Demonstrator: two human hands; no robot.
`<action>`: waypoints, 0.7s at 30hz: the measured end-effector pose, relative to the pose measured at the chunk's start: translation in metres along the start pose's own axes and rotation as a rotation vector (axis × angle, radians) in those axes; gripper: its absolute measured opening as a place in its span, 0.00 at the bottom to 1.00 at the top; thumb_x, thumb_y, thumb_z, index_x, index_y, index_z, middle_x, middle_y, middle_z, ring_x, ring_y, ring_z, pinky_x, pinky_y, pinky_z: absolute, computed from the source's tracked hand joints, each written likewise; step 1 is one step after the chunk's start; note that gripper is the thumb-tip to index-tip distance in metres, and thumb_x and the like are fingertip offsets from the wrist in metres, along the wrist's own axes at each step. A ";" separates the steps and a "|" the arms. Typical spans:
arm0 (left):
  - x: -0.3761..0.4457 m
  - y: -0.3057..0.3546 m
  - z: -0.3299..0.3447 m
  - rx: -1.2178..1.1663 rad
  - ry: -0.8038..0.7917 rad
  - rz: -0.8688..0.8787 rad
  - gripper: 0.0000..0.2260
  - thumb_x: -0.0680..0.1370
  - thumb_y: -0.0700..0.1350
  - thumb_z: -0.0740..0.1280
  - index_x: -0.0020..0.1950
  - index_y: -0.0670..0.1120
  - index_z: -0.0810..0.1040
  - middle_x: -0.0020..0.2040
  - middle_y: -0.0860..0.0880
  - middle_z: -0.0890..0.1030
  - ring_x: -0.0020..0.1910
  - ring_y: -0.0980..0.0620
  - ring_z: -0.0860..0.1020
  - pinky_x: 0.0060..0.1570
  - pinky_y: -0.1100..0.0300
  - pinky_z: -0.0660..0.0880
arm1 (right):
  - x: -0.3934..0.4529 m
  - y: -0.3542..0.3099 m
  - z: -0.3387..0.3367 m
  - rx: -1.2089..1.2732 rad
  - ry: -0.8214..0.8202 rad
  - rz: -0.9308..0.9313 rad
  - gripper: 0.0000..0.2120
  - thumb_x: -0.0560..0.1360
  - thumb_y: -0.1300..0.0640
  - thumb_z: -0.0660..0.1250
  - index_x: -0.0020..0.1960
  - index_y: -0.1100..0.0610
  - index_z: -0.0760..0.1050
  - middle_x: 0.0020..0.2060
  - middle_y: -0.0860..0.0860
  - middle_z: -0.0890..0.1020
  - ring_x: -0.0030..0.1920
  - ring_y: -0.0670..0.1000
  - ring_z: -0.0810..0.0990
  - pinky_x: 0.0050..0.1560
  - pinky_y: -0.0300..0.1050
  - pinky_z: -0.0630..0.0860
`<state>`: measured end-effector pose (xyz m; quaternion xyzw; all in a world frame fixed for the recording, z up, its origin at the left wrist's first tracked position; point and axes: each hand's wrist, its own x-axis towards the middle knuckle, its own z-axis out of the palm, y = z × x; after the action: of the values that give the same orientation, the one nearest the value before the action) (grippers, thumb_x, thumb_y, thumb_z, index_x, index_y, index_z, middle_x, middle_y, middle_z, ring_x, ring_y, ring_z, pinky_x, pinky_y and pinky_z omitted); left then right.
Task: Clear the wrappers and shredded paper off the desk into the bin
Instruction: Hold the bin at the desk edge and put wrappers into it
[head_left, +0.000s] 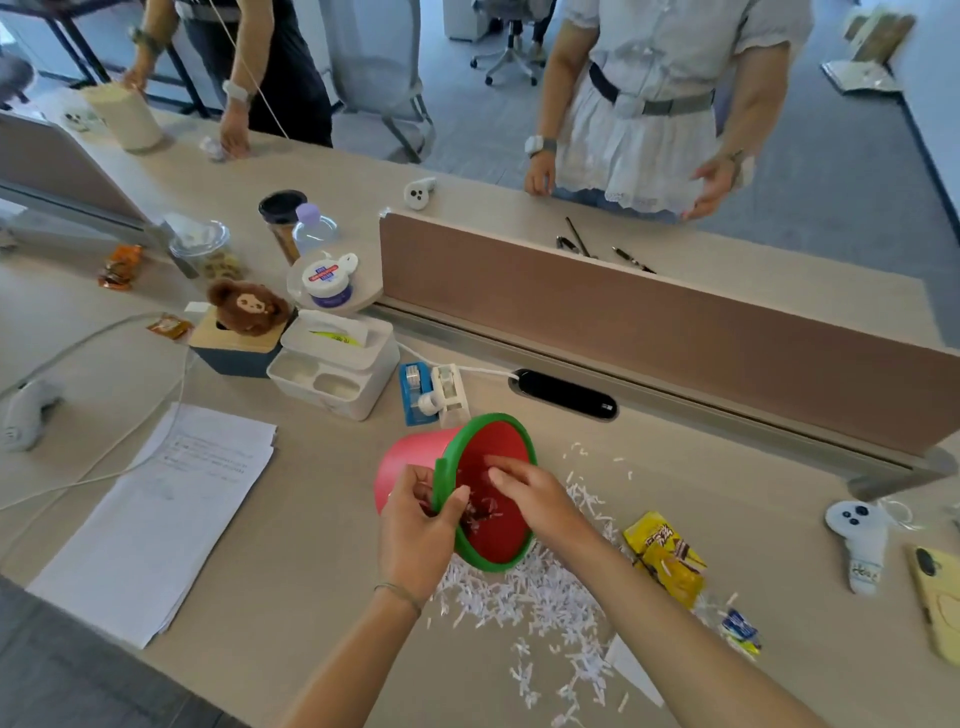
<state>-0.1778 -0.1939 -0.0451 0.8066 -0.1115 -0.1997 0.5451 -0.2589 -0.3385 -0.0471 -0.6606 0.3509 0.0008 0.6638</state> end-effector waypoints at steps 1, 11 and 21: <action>0.000 0.001 0.001 0.008 -0.009 0.004 0.11 0.76 0.45 0.77 0.44 0.47 0.75 0.35 0.51 0.78 0.31 0.59 0.74 0.38 0.54 0.75 | -0.003 -0.001 -0.008 0.030 0.040 -0.023 0.12 0.80 0.54 0.67 0.63 0.48 0.80 0.57 0.45 0.84 0.58 0.45 0.82 0.64 0.45 0.76; -0.013 0.001 0.007 0.105 -0.076 0.095 0.11 0.76 0.44 0.76 0.44 0.47 0.73 0.36 0.48 0.78 0.35 0.50 0.76 0.39 0.50 0.77 | -0.048 0.079 -0.076 -0.509 0.381 0.155 0.14 0.71 0.63 0.68 0.53 0.50 0.82 0.46 0.47 0.85 0.48 0.52 0.84 0.44 0.45 0.78; -0.020 -0.008 0.012 0.154 -0.070 0.091 0.12 0.75 0.44 0.77 0.45 0.44 0.74 0.37 0.44 0.81 0.33 0.50 0.75 0.37 0.54 0.75 | -0.050 0.145 -0.046 -0.792 0.218 0.340 0.45 0.67 0.36 0.75 0.78 0.44 0.58 0.76 0.52 0.59 0.75 0.58 0.65 0.62 0.56 0.76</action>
<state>-0.2017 -0.1929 -0.0524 0.8329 -0.1819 -0.1937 0.4855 -0.3852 -0.3367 -0.1449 -0.7930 0.4950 0.1747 0.3092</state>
